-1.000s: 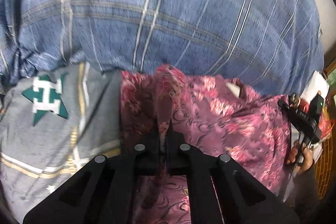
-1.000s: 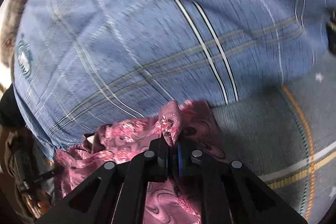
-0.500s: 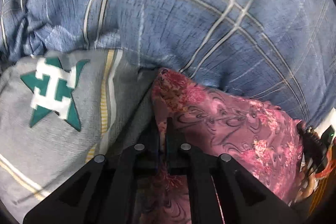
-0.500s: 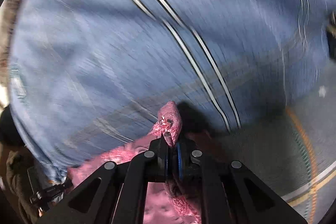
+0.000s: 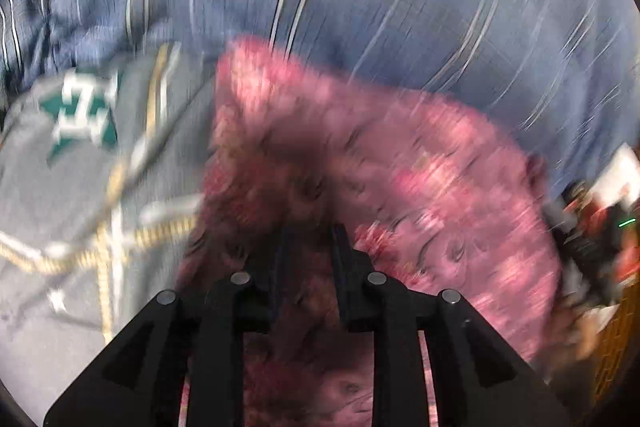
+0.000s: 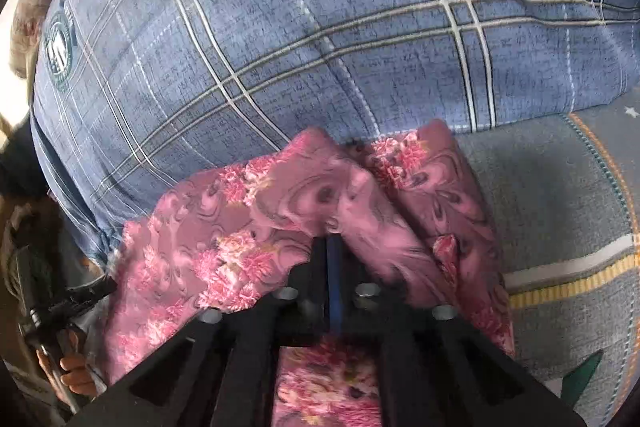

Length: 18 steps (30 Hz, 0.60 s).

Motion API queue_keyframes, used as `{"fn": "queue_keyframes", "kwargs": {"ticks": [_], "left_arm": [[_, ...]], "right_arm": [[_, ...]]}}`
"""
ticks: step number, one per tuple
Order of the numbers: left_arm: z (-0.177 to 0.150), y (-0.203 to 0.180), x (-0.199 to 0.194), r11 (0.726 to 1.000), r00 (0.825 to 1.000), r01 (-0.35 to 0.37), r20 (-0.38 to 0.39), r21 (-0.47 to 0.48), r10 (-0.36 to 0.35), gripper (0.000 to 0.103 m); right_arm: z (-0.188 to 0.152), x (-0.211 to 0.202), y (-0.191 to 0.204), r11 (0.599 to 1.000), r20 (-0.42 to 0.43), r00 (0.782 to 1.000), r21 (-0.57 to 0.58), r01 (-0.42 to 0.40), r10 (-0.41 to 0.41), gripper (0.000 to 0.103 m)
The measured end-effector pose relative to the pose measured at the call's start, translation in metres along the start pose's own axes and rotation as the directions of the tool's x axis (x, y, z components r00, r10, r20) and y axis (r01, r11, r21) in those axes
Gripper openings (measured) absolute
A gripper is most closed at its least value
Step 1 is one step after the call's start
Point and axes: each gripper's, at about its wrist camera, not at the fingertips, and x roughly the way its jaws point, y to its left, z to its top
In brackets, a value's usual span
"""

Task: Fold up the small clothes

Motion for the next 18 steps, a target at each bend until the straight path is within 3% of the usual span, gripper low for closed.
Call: {"fn": "queue_keyframes", "kwargs": {"ticks": [2,4,5,6,8,10,11,13,14,15,18], "left_arm": [[-0.004,0.002,-0.016,1.000,1.000,0.004,0.012,-0.007,-0.004,0.019],[-0.007,0.008,-0.035,0.998,0.998,0.056,0.041,-0.032,-0.055,0.023],[-0.009,0.010,-0.042,0.997,0.997,0.063,0.052,-0.039,-0.060,0.031],[-0.011,0.017,-0.047,0.998,0.997,0.053,0.054,-0.041,-0.051,0.039],[-0.020,0.020,-0.052,0.999,0.999,0.024,0.049,-0.038,-0.022,0.041],[-0.027,0.027,-0.042,0.999,1.000,0.002,0.010,-0.046,-0.002,0.041],[-0.028,0.027,-0.035,0.999,1.000,-0.013,0.010,-0.045,0.013,0.041],[-0.028,0.028,-0.037,0.998,0.997,-0.065,0.026,-0.020,0.066,0.041],[-0.027,0.029,-0.040,0.998,0.998,-0.062,0.011,-0.024,0.062,0.041],[-0.029,0.031,-0.046,0.999,0.999,-0.043,0.004,-0.033,0.044,0.041],[-0.035,0.036,-0.076,0.998,0.998,0.060,0.036,-0.031,-0.059,0.042]], "right_arm": [[0.001,-0.028,-0.004,0.998,0.063,0.998,0.062,0.020,-0.024,0.010],[0.004,-0.055,-0.008,0.999,0.140,0.990,0.052,0.008,-0.015,0.022],[0.006,-0.057,-0.012,0.999,0.144,0.990,0.043,0.008,-0.014,0.041],[0.003,-0.060,-0.010,0.999,0.137,0.990,0.033,0.009,-0.013,0.052],[0.001,-0.049,-0.005,1.000,0.095,0.995,0.017,-0.023,0.021,0.051],[0.000,-0.034,-0.005,0.991,0.056,0.990,0.037,-0.132,0.130,0.047],[-0.003,-0.028,-0.007,0.992,0.044,0.993,0.055,-0.116,0.114,0.044],[-0.004,-0.010,-0.018,0.995,0.027,1.000,0.095,0.013,-0.016,0.040],[-0.004,-0.009,-0.029,0.991,0.025,0.999,0.129,0.042,-0.045,0.012],[-0.003,-0.012,-0.033,0.987,0.029,0.998,0.153,0.048,-0.053,0.002],[-0.011,-0.041,-0.034,0.991,0.068,0.998,0.133,-0.021,0.012,0.012]]}}
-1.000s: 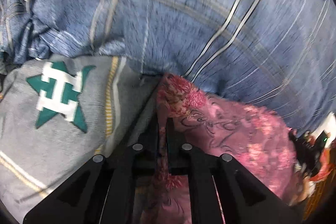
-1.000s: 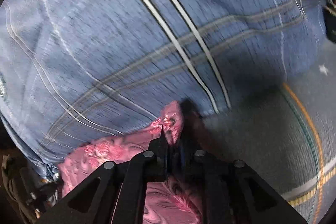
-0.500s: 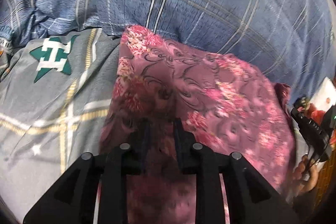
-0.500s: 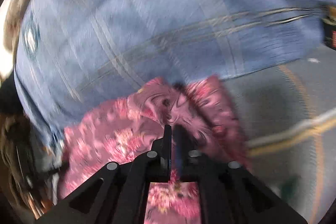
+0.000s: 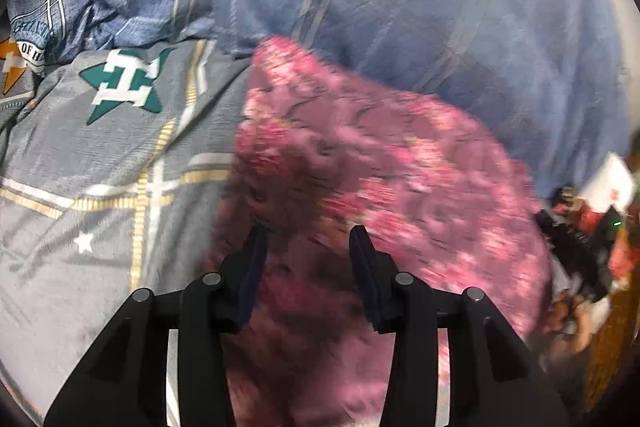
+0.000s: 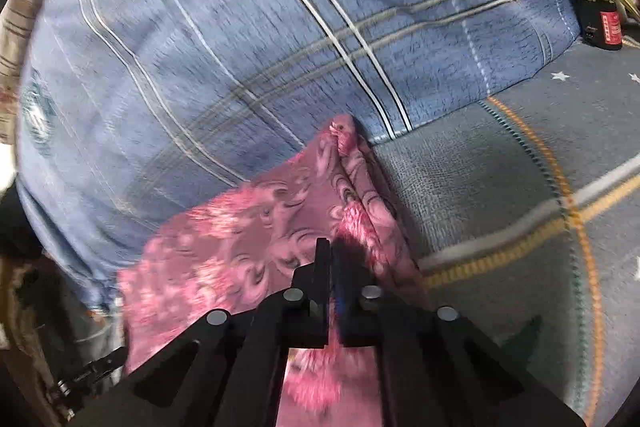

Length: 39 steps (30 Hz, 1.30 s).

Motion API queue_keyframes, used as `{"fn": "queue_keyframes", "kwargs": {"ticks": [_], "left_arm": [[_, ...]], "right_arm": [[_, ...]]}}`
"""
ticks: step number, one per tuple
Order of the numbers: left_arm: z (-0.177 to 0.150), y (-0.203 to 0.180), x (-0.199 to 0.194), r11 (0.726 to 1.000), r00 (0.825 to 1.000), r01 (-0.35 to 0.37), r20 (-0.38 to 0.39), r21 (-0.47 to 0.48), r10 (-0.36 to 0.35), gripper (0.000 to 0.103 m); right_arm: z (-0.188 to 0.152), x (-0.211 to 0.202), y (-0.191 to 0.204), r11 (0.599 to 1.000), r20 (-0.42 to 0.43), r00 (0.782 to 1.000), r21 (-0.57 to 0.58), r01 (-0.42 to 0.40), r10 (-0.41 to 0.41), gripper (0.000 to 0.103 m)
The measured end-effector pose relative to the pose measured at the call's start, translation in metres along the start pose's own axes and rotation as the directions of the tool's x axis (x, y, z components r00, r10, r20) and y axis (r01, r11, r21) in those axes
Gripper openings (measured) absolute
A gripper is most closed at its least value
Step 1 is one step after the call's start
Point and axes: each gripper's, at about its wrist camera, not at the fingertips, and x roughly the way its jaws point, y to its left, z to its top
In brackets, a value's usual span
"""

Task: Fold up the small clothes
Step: 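Open both grippers and release the folded shirt onto the sheet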

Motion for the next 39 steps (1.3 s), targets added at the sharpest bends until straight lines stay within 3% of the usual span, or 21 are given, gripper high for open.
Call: {"fn": "queue_keyframes", "kwargs": {"ticks": [1,3,6,10,12,13,14,16,19,21,23,26,28,30,32,35,39], "left_arm": [[-0.005,0.000,-0.006,1.000,1.000,0.013,0.017,0.004,-0.013,0.044],[-0.016,-0.005,0.000,1.000,1.000,-0.018,0.011,0.008,0.018,0.051],[-0.023,-0.016,0.009,0.988,0.992,-0.130,0.016,0.086,0.129,0.051],[-0.039,-0.012,-0.026,0.997,0.998,-0.050,0.029,0.058,0.049,0.052],[-0.049,-0.003,-0.029,0.998,0.998,-0.054,0.014,0.032,0.054,0.053],[-0.054,-0.003,-0.016,0.997,0.997,-0.074,-0.014,0.027,0.074,0.053],[-0.059,-0.012,-0.004,0.994,0.994,-0.107,-0.024,0.033,0.108,0.051],[-0.065,-0.011,-0.013,0.991,0.992,-0.122,-0.017,0.059,0.123,0.049],[-0.072,-0.002,-0.035,1.000,1.000,-0.006,-0.018,-0.027,0.005,0.050],[-0.079,0.004,-0.033,0.999,1.000,-0.015,-0.027,-0.038,0.014,0.050],[-0.084,0.005,-0.019,0.996,0.994,-0.085,-0.066,-0.011,0.084,0.050],[-0.083,0.010,-0.033,0.998,0.997,-0.037,-0.071,-0.043,0.034,0.050],[-0.081,0.025,-0.045,0.994,0.998,0.027,-0.052,-0.106,-0.032,0.050],[-0.074,0.042,-0.054,0.984,0.998,0.046,-0.042,-0.171,-0.054,0.050],[-0.069,0.054,-0.054,0.975,0.996,0.063,-0.044,-0.212,-0.074,0.050],[-0.065,0.065,-0.056,0.966,0.994,0.083,-0.045,-0.246,-0.097,0.050],[-0.057,0.074,-0.057,0.961,0.993,0.095,-0.045,-0.260,-0.110,0.050]], "right_arm": [[-0.007,-0.009,0.001,0.999,0.009,0.999,-0.031,-0.032,0.032,0.015],[-0.027,-0.010,0.003,0.996,-0.028,0.999,-0.081,-0.026,0.024,0.034],[-0.038,-0.025,0.004,0.984,-0.014,0.999,-0.173,0.046,-0.049,0.030],[-0.051,-0.073,-0.019,0.998,0.079,0.997,-0.057,-0.002,0.007,0.035],[-0.060,-0.072,-0.028,0.998,0.047,0.999,-0.058,0.025,-0.022,0.035],[-0.068,-0.061,-0.035,0.996,-0.018,0.997,-0.057,0.071,-0.072,0.034],[-0.072,-0.062,-0.038,0.995,-0.014,0.997,-0.069,0.078,-0.079,0.026],[-0.074,-0.075,-0.033,0.993,0.006,0.995,-0.064,0.099,-0.099,0.031],[-0.085,-0.102,-0.026,0.998,0.076,0.997,-0.051,0.029,-0.025,0.031],[-0.095,-0.098,-0.021,0.992,0.061,0.996,-0.103,0.073,-0.067,0.035],[-0.102,-0.084,-0.017,0.976,0.021,0.989,-0.156,0.150,-0.149,0.034],[-0.103,-0.090,0.004,0.956,0.060,0.975,-0.191,0.221,-0.213,0.035],[-0.106,-0.100,0.026,0.965,0.104,0.983,-0.203,0.168,-0.149,0.035],[-0.115,-0.093,0.056,0.956,0.080,0.992,-0.270,0.119,-0.101,0.048],[-0.136,-0.080,0.094,0.922,0.035,0.997,-0.378,0.082,-0.074,0.054],[-0.179,-0.046,0.153,0.839,-0.054,0.996,-0.543,0.028,-0.067,0.058],[-0.238,-0.005,0.226,0.680,-0.107,0.991,-0.733,-0.022,-0.084,0.062]]}}
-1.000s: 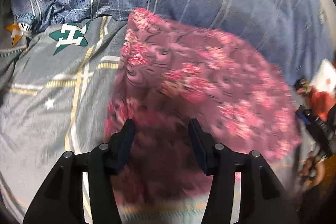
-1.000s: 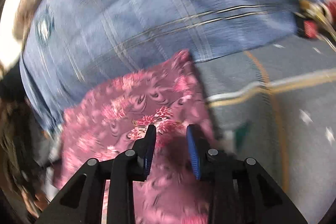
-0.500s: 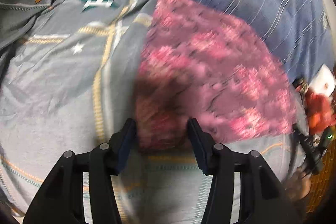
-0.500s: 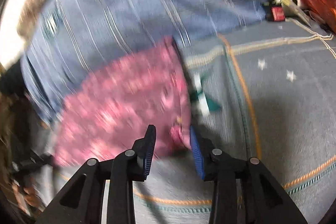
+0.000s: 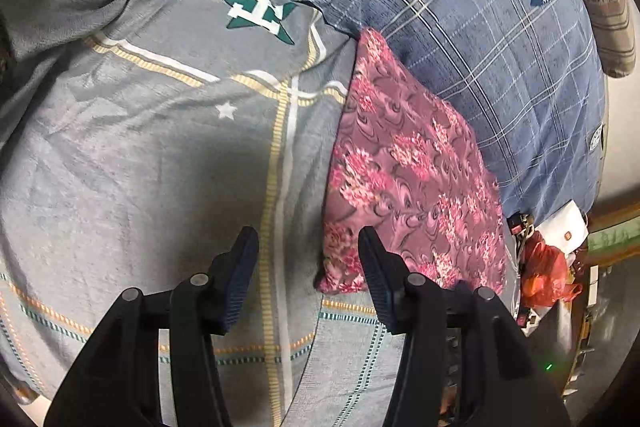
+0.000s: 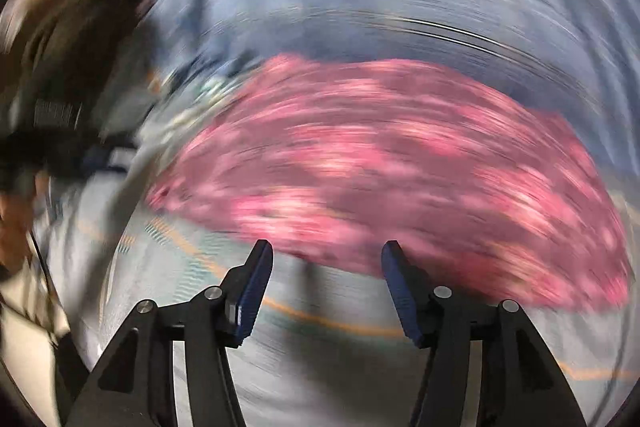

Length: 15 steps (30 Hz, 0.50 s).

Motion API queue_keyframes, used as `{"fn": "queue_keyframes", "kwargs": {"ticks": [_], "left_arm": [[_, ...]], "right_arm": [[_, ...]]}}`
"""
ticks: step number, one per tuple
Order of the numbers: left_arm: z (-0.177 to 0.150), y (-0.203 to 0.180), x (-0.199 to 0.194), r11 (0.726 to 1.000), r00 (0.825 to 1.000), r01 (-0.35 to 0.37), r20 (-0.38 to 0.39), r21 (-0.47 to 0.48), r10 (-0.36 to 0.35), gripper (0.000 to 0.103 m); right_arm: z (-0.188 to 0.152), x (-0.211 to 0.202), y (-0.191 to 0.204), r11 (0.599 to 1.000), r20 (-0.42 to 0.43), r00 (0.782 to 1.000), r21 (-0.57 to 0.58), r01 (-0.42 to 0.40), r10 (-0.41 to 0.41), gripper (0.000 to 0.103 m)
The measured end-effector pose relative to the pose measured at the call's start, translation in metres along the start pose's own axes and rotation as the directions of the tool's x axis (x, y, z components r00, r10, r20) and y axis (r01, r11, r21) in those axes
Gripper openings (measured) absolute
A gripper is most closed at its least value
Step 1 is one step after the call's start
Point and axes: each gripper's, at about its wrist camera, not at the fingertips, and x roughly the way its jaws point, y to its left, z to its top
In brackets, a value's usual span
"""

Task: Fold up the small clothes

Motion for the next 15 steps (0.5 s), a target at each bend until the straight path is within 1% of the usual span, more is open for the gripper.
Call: {"fn": "queue_keyframes", "kwargs": {"ticks": [3,4,6,8,10,11,12,13,14,15], "left_arm": [[0.008,0.006,-0.003,1.000,1.000,-0.004,0.001,0.001,0.004,0.050],[0.011,0.008,-0.005,1.000,1.000,-0.006,0.003,0.003,0.006,0.050],[0.015,0.012,-0.008,1.000,1.000,-0.010,0.011,0.005,0.010,0.050],[0.021,0.014,-0.010,1.000,1.000,-0.006,0.016,0.005,0.006,0.050],[0.027,0.013,-0.010,1.000,1.000,-0.002,0.018,0.001,0.002,0.050],[0.030,0.013,-0.008,1.000,1.000,0.003,0.017,-0.001,-0.003,0.050],[0.033,0.011,-0.007,1.000,1.000,0.012,0.014,-0.004,-0.012,0.050],[0.036,0.008,-0.005,1.000,1.000,0.024,0.009,-0.006,-0.024,0.050],[0.039,0.005,-0.004,0.999,0.999,0.035,0.004,-0.006,-0.035,0.050],[0.043,0.000,-0.002,0.999,0.999,0.049,0.001,-0.005,-0.049,0.051]], "right_arm": [[0.009,0.027,0.047,0.992,-0.014,1.000,-0.130,0.004,-0.006,0.066],[0.011,0.035,0.061,0.983,-0.015,1.000,-0.181,0.024,-0.027,0.066],[0.014,0.047,0.081,0.964,-0.002,0.997,-0.258,0.071,-0.074,0.071],[0.020,0.052,0.094,0.946,0.047,0.992,-0.300,0.122,-0.113,0.073],[0.027,0.058,0.101,0.935,0.082,0.985,-0.311,0.168,-0.149,0.071],[0.030,0.059,0.103,0.935,0.101,0.984,-0.310,0.174,-0.150,0.065],[0.032,0.060,0.102,0.938,0.113,0.984,-0.303,0.166,-0.138,0.034],[0.037,0.059,0.098,0.950,0.107,0.989,-0.282,0.133,-0.107,0.013],[0.040,0.055,0.090,0.965,0.109,0.990,-0.239,0.112,-0.088,0.009],[0.043,0.051,0.083,0.976,0.123,0.990,-0.202,0.087,-0.063,0.008]]}}
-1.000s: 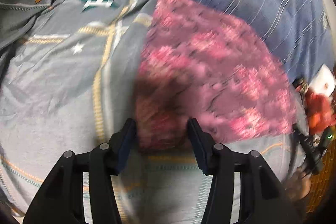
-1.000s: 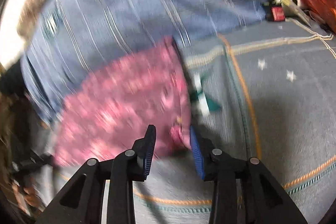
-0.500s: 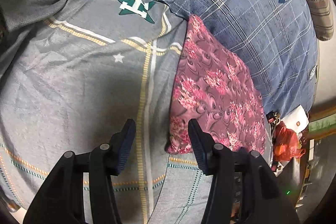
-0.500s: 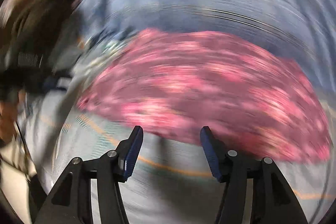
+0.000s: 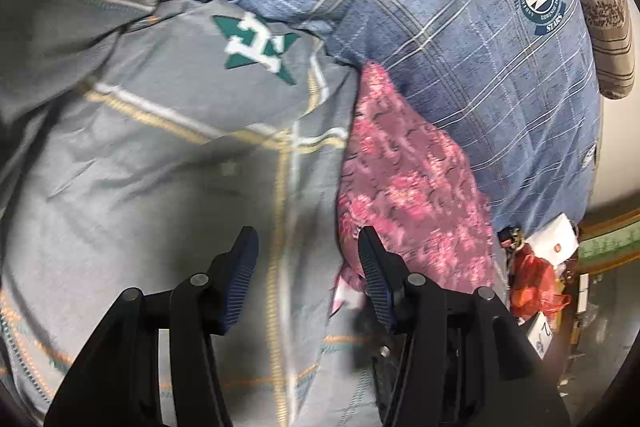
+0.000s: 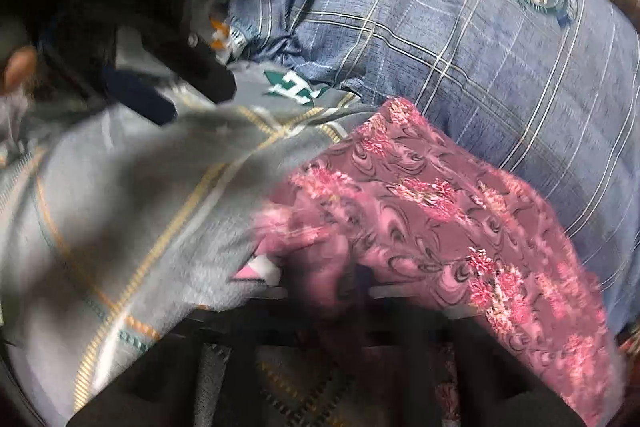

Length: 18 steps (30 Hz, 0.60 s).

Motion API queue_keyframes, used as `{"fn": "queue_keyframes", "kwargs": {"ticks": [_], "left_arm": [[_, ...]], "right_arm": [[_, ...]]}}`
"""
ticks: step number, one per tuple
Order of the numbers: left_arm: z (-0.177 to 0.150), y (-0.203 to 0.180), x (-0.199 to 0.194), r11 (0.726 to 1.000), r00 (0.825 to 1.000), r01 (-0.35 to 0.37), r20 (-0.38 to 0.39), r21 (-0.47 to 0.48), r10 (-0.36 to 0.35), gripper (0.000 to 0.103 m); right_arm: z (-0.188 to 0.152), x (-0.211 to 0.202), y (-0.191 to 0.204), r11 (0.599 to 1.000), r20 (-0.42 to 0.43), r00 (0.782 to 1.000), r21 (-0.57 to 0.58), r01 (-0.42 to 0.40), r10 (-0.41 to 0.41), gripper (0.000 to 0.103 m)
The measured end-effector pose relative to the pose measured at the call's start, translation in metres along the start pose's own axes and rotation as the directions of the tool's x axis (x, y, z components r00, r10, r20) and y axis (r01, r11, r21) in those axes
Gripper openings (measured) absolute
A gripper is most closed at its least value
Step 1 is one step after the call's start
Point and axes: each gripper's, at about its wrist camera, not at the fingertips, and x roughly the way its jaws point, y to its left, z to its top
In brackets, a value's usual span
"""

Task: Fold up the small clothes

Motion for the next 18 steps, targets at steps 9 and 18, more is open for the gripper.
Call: {"fn": "queue_keyframes", "kwargs": {"ticks": [9,18], "left_arm": [[0.045,-0.055,0.064,0.993,0.990,0.115,-0.075,-0.025,-0.117,0.070],[0.050,-0.096,0.111,0.999,0.991,0.042,-0.128,0.033,-0.038,0.012]], "right_arm": [[0.000,-0.040,-0.067,0.949,0.129,0.987,0.289,-0.125,0.091,0.007],[-0.006,-0.035,-0.082,0.926,0.146,0.978,0.328,-0.188,0.147,0.007]]}}
